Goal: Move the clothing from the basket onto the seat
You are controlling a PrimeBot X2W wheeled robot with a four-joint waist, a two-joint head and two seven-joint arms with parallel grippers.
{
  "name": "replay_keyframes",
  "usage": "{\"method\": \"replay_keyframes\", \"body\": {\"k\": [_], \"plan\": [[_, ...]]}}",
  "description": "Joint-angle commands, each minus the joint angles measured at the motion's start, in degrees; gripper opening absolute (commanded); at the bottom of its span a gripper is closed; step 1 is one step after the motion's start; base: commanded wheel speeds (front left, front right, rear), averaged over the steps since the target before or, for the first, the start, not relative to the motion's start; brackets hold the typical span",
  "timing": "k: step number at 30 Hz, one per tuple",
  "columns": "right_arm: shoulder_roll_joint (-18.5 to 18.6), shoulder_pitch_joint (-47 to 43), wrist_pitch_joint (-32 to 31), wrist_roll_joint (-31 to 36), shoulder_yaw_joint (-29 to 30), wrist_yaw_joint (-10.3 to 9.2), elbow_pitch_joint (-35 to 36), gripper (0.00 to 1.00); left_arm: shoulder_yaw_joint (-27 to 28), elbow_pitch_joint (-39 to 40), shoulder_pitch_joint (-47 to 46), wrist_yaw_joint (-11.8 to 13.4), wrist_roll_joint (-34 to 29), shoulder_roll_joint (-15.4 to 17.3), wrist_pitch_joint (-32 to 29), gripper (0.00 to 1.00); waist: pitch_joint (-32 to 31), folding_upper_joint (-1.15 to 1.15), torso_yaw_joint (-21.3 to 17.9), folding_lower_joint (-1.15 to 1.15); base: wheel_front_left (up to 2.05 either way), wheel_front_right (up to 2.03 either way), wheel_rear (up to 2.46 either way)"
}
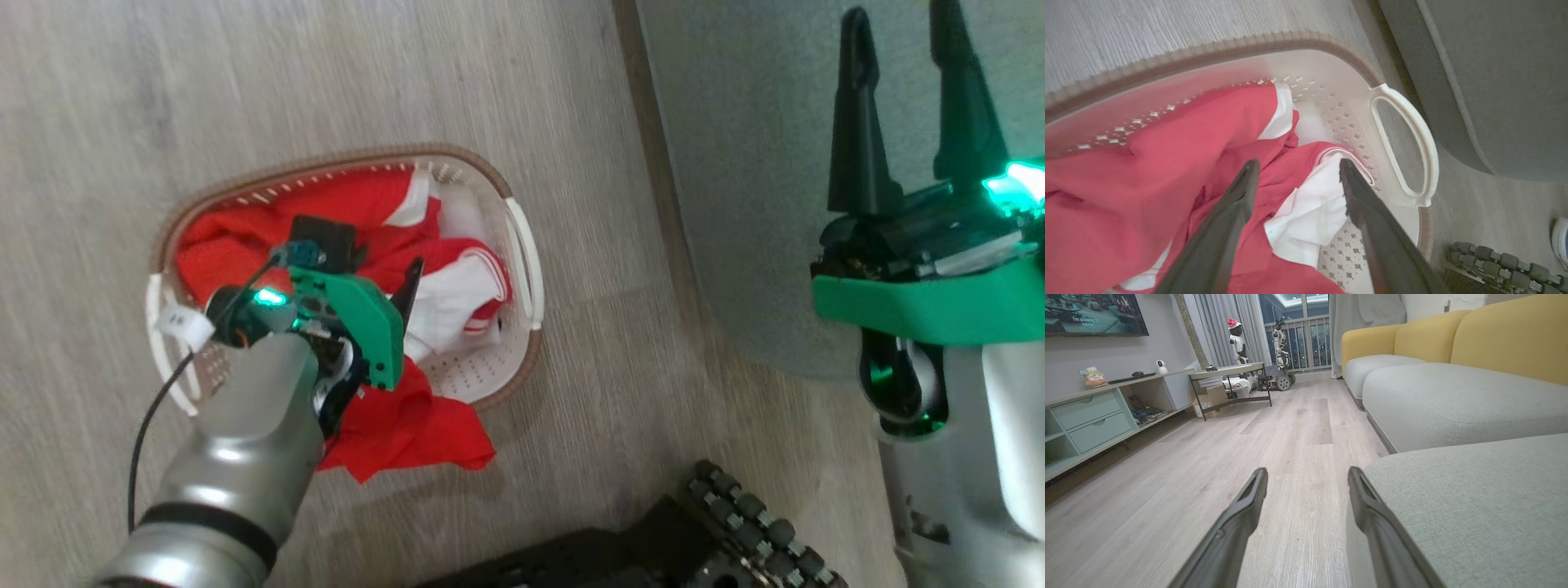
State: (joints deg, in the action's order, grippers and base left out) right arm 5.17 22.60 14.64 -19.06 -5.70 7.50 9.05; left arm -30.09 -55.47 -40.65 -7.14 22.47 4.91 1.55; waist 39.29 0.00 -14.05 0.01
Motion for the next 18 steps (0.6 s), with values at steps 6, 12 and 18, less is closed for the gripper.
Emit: {"method": "replay_keyframes", "body": {"k": [6, 12, 18], "plan": [[-1.18, 1.68, 0.36, 0.93, -1.65, -0.01, 3.26, 1.0, -2.95, -4.62, -4.39, -0.35, 2.18, 2.25, -1.44, 1.0, 5.78, 0.0, -2.09, -0.01, 0.0, 0.0, 0.0], [-1.56, 2.96, 0.36, 1.12, -1.71, -0.01, 4.29, 1.0, -5.24, -9.63, -7.79, -0.35, 2.22, 2.58, -3.15, 1.0, 9.39, 0.0, -2.85, -0.01, 0.0, 0.0, 0.0], [-1.93, 3.73, 0.36, 1.03, -2.17, -0.01, 4.75, 1.0, -8.47, -12.18, -9.72, -0.35, 2.41, 2.25, -5.22, 1.0, 12.82, 0.0, -3.24, -0.01, 0.0, 0.0, 0.0]]}}
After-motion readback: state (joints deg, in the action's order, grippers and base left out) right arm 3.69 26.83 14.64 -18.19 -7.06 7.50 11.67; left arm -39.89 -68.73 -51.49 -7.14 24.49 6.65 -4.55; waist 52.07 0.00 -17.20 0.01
